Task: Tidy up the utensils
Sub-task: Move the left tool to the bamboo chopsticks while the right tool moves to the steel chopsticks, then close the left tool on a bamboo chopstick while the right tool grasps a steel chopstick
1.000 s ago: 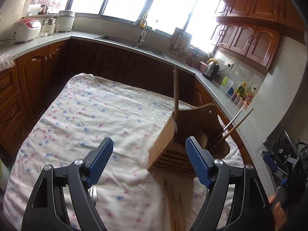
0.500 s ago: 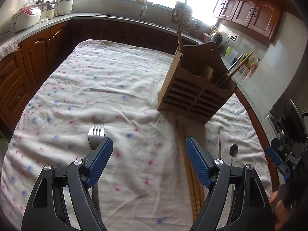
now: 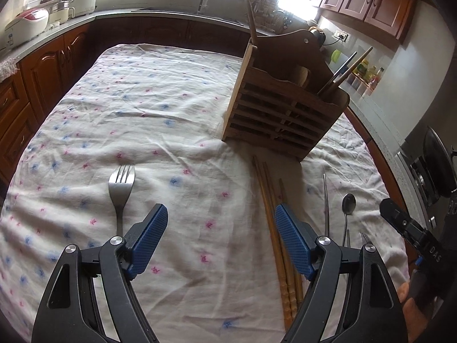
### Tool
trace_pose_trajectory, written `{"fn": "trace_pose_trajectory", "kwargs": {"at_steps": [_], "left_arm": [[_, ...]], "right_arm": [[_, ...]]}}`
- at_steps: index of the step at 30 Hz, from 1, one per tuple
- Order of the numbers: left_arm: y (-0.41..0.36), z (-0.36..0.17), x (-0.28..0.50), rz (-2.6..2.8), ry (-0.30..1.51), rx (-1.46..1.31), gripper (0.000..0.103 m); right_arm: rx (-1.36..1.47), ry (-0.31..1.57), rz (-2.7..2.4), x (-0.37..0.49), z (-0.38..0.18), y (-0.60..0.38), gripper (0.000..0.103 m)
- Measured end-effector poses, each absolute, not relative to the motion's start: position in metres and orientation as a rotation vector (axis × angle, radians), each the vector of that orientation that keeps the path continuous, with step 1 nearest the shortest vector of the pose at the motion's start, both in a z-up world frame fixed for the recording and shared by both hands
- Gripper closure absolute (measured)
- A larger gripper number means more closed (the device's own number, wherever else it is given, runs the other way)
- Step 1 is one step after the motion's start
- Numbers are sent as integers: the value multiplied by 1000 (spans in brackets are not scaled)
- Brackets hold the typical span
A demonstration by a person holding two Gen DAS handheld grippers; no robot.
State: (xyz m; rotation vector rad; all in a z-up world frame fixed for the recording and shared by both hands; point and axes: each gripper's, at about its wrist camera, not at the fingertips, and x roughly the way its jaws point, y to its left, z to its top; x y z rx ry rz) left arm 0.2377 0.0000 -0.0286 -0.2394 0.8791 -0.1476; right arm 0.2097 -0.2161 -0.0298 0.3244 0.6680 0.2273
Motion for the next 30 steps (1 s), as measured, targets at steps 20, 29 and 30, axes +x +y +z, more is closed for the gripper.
{"fn": "trace_pose_trajectory", "kwargs": {"at_steps": [20,29,30], "left_arm": [[-57,-65,317,-276,1057,-138,89],[-70,-74,328,-288,1072,-101,90],[-72,-74,330,-286,1072,-83,90]], "right_arm": [[245,867,171,295,-78,-204,80],[188,892,165,308,-88,-198,81],[181,893,166,309,-88,-198,81]]}}
